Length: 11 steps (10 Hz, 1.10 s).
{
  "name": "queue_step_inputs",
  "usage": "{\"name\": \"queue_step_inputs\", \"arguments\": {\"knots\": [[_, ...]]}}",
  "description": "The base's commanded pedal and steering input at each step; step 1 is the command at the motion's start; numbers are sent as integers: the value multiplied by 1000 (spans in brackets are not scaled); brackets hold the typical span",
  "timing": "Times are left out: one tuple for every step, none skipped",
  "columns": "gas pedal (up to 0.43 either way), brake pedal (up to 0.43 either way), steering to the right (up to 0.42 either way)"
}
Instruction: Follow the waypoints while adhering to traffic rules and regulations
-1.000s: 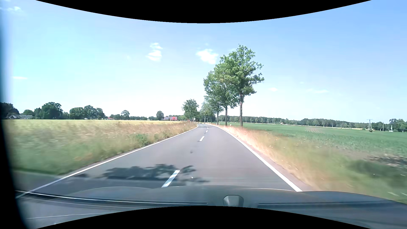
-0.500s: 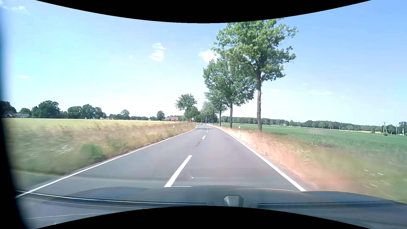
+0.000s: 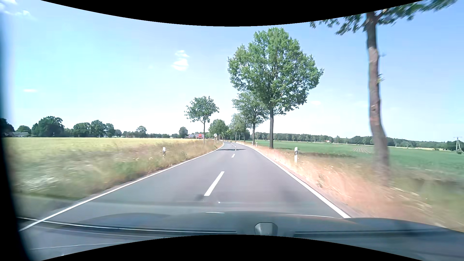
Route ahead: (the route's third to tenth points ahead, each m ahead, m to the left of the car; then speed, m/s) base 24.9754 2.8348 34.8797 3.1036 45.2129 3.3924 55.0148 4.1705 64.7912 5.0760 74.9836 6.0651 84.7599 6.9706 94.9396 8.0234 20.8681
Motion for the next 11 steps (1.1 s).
{"name": "queue_step_inputs", "arguments": {"knots": [[339, 6, -1], [339, 6, -1], [339, 6, -1], [339, 6, -1], [339, 6, -2], [339, 6, -3], [339, 6, -4], [339, 6, -6], [339, 6, -7], [339, 6, -6], [339, 6, -6]]}}
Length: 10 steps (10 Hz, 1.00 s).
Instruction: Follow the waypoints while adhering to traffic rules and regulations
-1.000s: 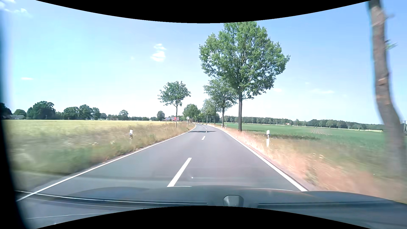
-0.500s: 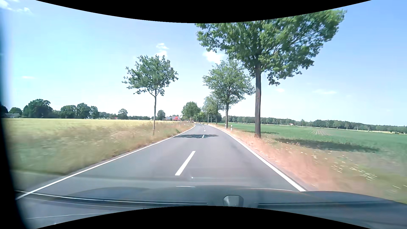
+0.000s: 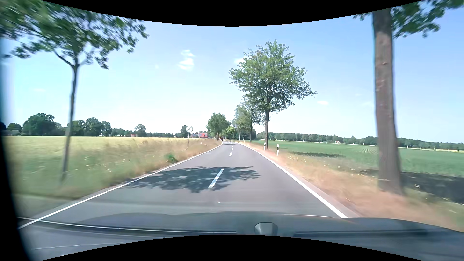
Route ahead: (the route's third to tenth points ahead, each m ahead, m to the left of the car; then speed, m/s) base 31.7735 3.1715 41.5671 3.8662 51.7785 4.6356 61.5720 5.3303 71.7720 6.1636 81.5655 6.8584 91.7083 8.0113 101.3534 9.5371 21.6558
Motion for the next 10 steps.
{"name": "queue_step_inputs", "arguments": {"knots": [[350, 6, -6], [370, 6, -6], [370, 6, -6], [370, 6, -5], [378, 6, -5], [398, 6, -2], [398, 6, -1], [398, 6, -1], [390, 6, -3], [390, 6, -4]]}}
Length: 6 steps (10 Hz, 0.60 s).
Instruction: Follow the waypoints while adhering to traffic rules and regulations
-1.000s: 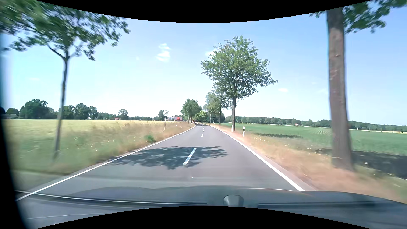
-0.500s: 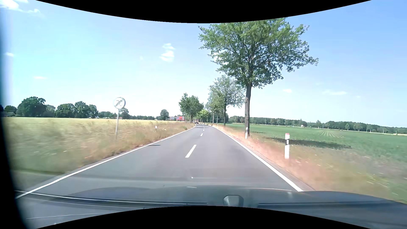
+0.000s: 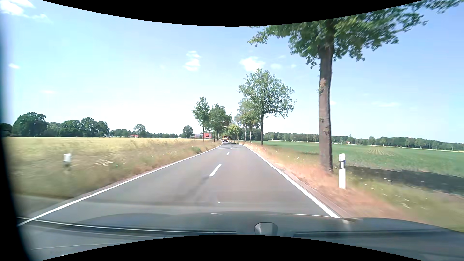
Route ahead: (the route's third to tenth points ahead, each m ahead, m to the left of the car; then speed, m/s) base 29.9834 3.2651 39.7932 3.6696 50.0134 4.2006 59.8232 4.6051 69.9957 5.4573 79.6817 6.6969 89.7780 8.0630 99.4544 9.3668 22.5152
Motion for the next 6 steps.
{"name": "queue_step_inputs", "arguments": {"knots": [[390, 6, -6], [390, 6, -8], [390, 6, -8], [390, 6, -8], [390, 6, -8], [390, 6, -6]]}}
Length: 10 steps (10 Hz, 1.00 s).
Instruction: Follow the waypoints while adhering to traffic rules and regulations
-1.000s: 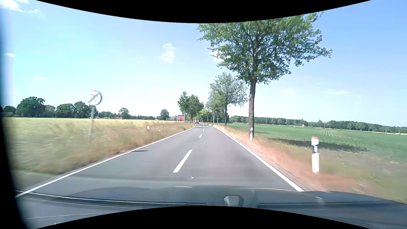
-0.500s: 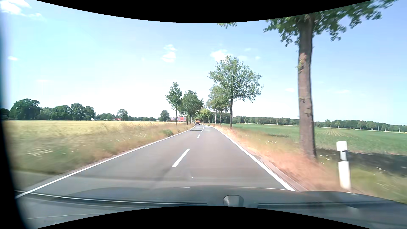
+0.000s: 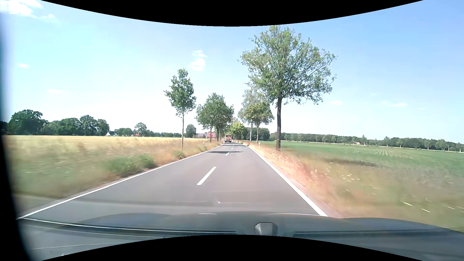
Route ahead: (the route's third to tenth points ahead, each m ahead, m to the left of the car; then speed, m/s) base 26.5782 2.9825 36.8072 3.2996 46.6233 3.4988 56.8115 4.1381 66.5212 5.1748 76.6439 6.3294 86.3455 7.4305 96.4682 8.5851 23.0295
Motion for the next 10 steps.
{"name": "queue_step_inputs", "arguments": {"knots": [[390, 6, -4], [378, 6, -3], [370, 6, -2], [370, 6, -1], [358, 6, 1], [358, 6, 1], [358, 6, 1], [358, 6, 0], [358, 6, 0], [358, 6, -2]]}}
